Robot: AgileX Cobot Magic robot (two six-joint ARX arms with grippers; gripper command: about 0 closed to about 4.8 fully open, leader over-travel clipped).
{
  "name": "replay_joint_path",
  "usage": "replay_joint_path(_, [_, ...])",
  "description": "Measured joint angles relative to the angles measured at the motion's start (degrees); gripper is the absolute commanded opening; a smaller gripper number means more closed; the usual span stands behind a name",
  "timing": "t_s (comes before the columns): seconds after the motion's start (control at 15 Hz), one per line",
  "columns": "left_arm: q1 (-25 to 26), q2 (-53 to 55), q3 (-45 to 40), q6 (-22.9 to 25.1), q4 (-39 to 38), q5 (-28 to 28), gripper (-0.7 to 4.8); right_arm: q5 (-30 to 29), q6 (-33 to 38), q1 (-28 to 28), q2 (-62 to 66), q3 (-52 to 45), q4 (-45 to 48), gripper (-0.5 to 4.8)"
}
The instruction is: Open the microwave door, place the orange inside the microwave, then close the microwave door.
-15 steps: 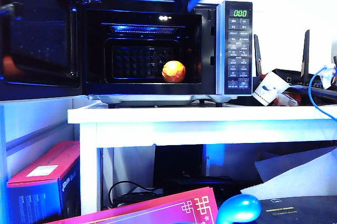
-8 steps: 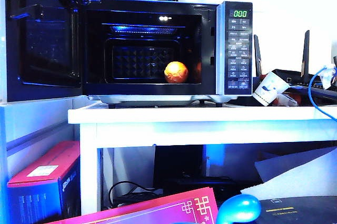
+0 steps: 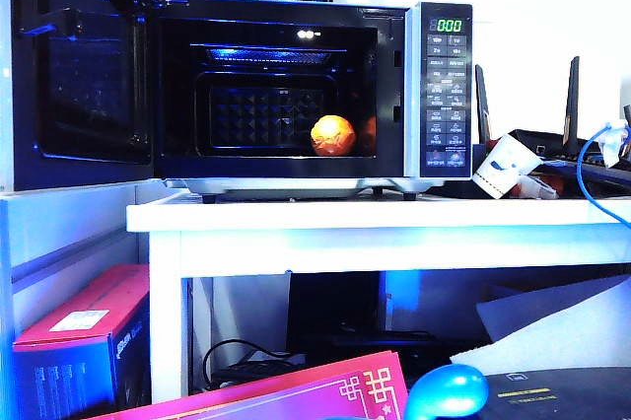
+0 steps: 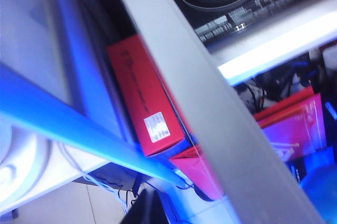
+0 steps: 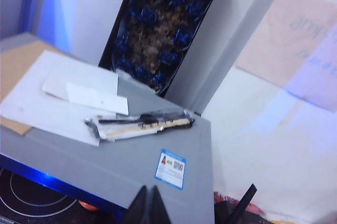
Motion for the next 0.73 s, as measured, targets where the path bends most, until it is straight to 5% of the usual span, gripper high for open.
replay_joint_path(0.53, [0.1,7.1,0.0,1.3,0.5,11.1,-0.06,-1.7,0.0,0.0,-1.3,0.0,1.3,-0.04])
replay_joint_path(0.73, [0.2,7.3,0.0,1.9,6.2,20.5,-0.06,-1.7,0.0,0.0,-1.3,0.0,2.0,-0.05])
